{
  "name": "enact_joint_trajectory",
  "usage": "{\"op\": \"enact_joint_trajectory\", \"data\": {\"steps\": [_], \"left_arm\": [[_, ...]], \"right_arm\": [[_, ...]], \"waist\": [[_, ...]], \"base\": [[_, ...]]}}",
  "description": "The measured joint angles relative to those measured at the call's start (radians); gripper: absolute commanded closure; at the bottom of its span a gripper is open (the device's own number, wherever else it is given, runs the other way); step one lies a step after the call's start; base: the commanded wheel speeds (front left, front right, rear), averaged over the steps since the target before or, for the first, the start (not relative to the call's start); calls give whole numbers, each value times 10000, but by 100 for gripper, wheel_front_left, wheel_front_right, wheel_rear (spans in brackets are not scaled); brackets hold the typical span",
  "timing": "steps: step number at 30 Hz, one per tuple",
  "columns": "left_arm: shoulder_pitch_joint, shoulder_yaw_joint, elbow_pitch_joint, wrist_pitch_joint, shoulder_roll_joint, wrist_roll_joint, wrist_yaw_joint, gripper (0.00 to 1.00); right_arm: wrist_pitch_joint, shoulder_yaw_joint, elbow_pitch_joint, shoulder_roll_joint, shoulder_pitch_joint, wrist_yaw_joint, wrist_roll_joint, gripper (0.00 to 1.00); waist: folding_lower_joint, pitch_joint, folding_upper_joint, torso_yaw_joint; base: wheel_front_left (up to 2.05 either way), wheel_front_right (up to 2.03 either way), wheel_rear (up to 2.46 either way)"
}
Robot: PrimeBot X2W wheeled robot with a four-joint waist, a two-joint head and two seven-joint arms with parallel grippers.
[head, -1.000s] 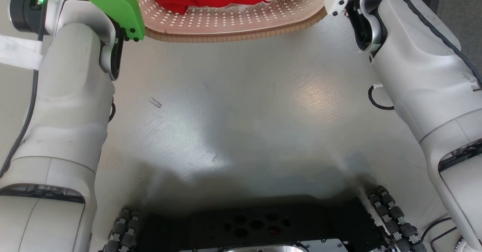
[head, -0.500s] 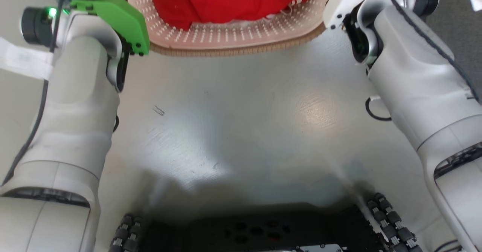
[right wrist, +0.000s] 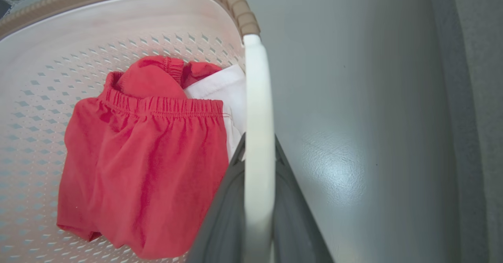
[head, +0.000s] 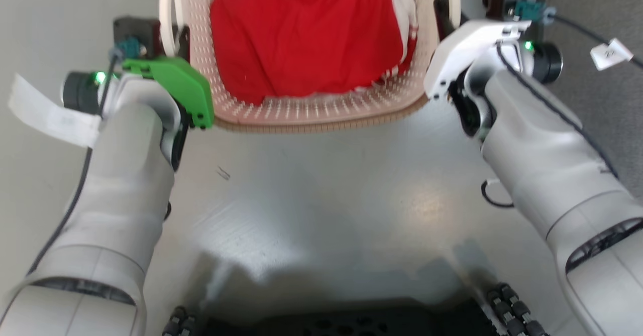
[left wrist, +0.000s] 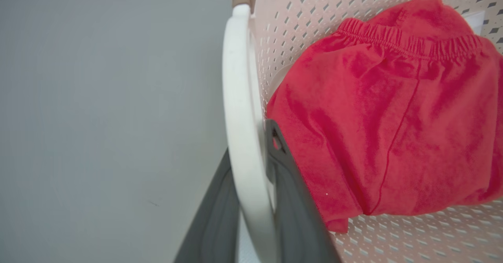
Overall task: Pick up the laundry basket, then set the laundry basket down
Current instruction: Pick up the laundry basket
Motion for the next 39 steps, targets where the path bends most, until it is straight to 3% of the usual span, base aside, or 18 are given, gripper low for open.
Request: {"op": "enact_joint_trajectory", "data": {"steps": [21,39], "left_arm": [[2577,-903,479,142,-82,-1009,-276,100],[4350,-1375,552,451,-82,-1822,-307,100]], "right_arm": [[403,851,196,159,2668,169,1210,100],[754,1528,-33,178,4555,71,2142,100]], "waist": [[0,-2467,0,252],[0,-4809,0,183]], "base": [[0,0,0],[0,0,0]]}}
